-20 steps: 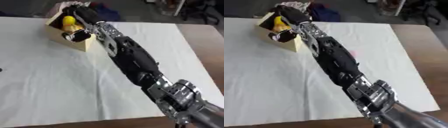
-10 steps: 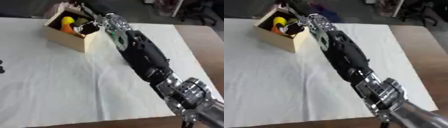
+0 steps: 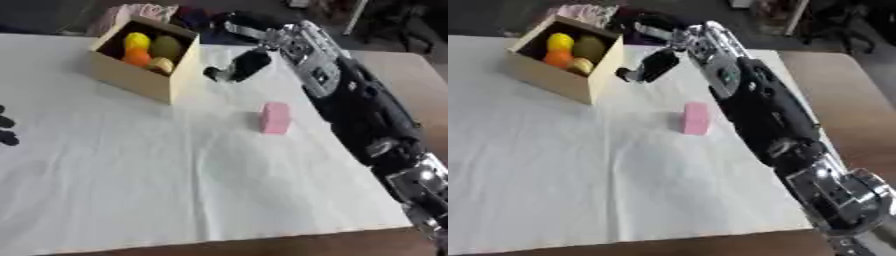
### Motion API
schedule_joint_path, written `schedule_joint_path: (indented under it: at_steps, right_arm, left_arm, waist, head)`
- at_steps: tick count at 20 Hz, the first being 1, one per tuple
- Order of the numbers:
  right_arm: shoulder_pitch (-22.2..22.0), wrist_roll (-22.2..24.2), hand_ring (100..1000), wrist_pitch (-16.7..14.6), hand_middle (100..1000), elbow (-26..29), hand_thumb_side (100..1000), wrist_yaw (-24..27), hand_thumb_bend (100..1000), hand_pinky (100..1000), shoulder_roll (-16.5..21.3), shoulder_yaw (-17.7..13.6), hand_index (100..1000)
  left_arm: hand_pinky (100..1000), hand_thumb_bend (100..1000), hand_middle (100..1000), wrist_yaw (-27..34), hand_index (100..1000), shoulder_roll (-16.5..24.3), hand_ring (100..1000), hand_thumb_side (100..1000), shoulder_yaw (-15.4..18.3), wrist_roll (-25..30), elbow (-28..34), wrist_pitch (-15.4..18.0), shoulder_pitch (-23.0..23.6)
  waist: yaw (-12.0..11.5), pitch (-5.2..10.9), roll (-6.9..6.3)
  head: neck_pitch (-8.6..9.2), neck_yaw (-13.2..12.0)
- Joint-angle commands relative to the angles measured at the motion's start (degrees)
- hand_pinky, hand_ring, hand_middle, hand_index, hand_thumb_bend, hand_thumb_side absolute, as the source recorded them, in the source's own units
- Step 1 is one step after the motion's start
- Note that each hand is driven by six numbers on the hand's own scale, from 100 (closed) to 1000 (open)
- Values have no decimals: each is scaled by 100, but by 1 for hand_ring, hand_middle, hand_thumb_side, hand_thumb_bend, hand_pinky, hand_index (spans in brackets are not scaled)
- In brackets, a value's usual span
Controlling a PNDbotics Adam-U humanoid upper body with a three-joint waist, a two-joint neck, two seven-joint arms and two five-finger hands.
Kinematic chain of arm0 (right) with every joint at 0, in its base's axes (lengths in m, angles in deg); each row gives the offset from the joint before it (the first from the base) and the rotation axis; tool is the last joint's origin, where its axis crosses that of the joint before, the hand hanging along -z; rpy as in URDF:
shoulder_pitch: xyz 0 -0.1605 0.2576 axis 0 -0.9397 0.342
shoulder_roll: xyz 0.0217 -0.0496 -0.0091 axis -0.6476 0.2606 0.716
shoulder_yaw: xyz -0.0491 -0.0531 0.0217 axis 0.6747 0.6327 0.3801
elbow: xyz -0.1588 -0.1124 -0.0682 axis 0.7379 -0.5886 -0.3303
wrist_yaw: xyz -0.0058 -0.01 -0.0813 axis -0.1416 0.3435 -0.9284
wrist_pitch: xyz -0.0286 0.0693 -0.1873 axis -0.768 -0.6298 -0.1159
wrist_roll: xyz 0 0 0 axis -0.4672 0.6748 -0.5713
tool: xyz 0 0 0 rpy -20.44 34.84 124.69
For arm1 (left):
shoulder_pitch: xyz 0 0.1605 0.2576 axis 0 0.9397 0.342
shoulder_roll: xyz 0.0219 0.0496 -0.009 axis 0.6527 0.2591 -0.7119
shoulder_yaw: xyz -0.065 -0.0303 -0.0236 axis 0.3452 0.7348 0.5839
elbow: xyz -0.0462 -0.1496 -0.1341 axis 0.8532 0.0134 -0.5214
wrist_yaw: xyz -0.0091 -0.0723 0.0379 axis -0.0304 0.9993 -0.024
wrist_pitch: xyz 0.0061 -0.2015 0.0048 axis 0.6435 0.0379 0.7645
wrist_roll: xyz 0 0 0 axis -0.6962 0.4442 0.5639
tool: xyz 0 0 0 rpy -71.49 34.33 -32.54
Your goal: Pick up objects on the table and place them in the box.
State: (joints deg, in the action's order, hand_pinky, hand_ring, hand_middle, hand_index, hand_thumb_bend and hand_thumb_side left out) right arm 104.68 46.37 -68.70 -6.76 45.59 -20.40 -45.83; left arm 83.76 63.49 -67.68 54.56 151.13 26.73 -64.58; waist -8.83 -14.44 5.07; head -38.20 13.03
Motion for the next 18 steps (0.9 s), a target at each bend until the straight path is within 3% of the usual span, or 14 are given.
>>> schedule_joint_path:
  at_steps: [1, 5, 6, 7, 18]
  right_arm:
    - [-140, 326, 850, 101, 914, 333, 444, 179, 323, 833, 434, -50, 980]
    - [-475, 492, 859, 209, 918, 332, 453, 71, 340, 839, 561, -76, 985]
    - [-537, 522, 864, 216, 923, 287, 421, -4, 359, 842, 569, -78, 989]
    - [-586, 555, 865, 209, 925, 236, 462, -82, 347, 843, 570, -79, 990]
    - [-917, 830, 871, 65, 917, -196, 455, -573, 366, 849, 564, -114, 993]
  left_arm:
    - [753, 100, 607, -34, 778, 110, 567, 724, 77, -8, 112, 1, -19]
    - [755, 100, 608, -41, 779, 110, 567, 723, 79, 13, 111, 0, -12]
    - [755, 100, 608, -42, 780, 111, 567, 722, 80, 21, 114, 2, -12]
    - [755, 100, 608, -43, 780, 111, 567, 722, 81, 28, 116, 5, -12]
    - [756, 100, 613, -61, 783, 110, 567, 724, 98, 89, 116, 11, -3]
  waist:
    - [18, 100, 52]
    - [33, 107, 45]
    - [33, 108, 41]
    - [31, 109, 38]
    - [25, 100, 28]
  head:
    - [24, -28]
    - [26, -42]
    - [28, -43]
    - [28, -41]
    - [30, -47]
